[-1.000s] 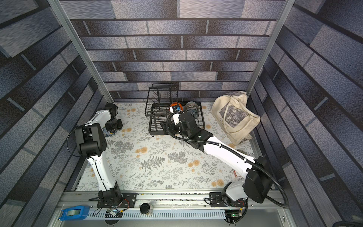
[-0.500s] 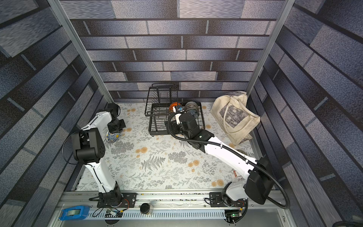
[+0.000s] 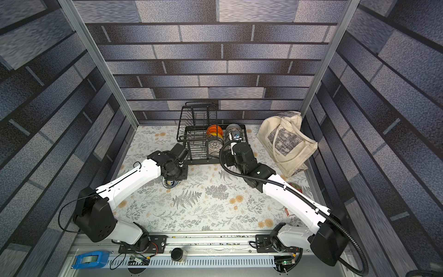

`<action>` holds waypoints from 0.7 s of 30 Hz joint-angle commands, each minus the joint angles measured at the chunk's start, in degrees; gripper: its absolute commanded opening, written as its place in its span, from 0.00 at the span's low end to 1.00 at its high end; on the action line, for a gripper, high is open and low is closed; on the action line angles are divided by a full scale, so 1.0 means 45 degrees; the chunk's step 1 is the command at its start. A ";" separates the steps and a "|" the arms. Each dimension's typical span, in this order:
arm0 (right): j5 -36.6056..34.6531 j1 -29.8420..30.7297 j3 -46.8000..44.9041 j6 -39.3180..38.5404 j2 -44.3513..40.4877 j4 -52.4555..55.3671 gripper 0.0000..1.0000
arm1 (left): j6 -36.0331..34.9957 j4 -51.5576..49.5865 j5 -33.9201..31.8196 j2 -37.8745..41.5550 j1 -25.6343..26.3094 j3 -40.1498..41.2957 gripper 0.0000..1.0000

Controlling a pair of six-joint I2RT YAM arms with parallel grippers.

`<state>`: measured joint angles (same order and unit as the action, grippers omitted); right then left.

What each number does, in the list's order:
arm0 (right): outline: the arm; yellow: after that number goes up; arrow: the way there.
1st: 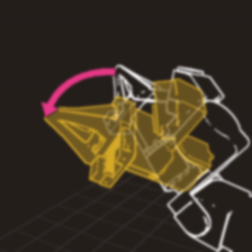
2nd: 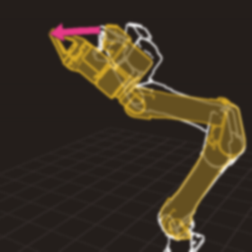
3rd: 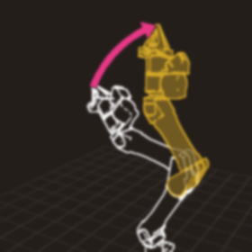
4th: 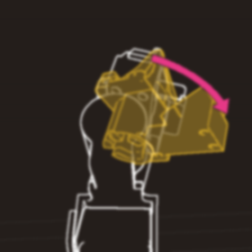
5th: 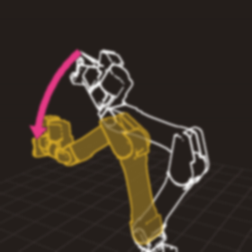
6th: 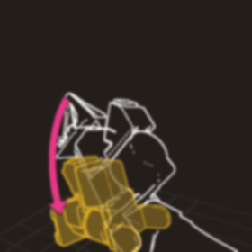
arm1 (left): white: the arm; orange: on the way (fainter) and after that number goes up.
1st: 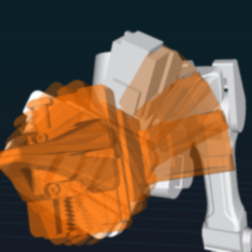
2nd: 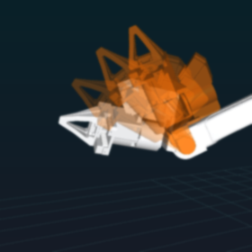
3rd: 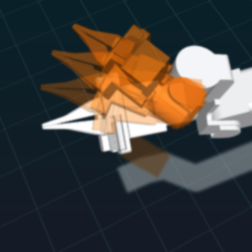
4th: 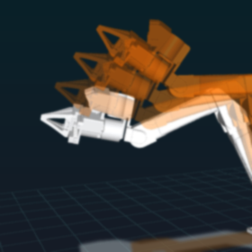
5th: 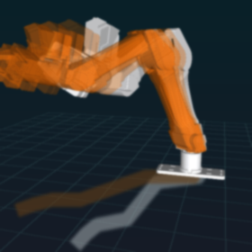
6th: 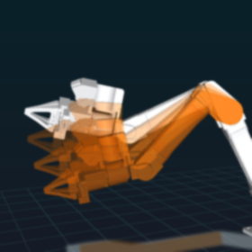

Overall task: Load bowls into a dish rack
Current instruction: Pick up the bowl from the top-left of the table, then place the bowl at the center of the table.

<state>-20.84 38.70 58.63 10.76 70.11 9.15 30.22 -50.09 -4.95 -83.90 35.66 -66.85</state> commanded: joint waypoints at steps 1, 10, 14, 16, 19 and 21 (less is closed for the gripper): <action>0.0473 -0.0794 -0.0437 0.1191 -0.0477 0.0722 1.00 | 0.1265 0.1096 -0.0875 0.0050 0.1376 0.0186 0.00; 0.0635 -0.1517 -0.0825 0.2172 -0.0958 0.1693 1.00 | 0.0314 0.0810 -0.2140 -0.3443 0.4063 -0.2658 0.00; 0.0647 -0.1868 -0.1333 0.2549 -0.1464 0.1722 1.00 | -0.0218 0.0414 -0.2523 -0.4681 0.4495 -0.3700 0.00; 0.0890 -0.2087 -0.1502 0.2722 -0.1583 0.1742 1.00 | -0.0397 0.0325 -0.2625 -0.5094 0.4478 -0.4001 0.00; 0.1115 -0.2236 -0.1564 0.2875 -0.1575 0.1887 1.00 | -0.0490 0.0344 -0.2324 -0.5536 0.4256 -0.4177 0.00; 0.1243 -0.2282 -0.1564 0.2944 -0.1526 0.2001 1.00 | -0.0585 0.0356 -0.2052 -0.5790 0.4164 -0.4245 0.02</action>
<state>-16.56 28.82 52.29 22.35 63.66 16.36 29.80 -46.22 -12.93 -109.12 55.40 -83.68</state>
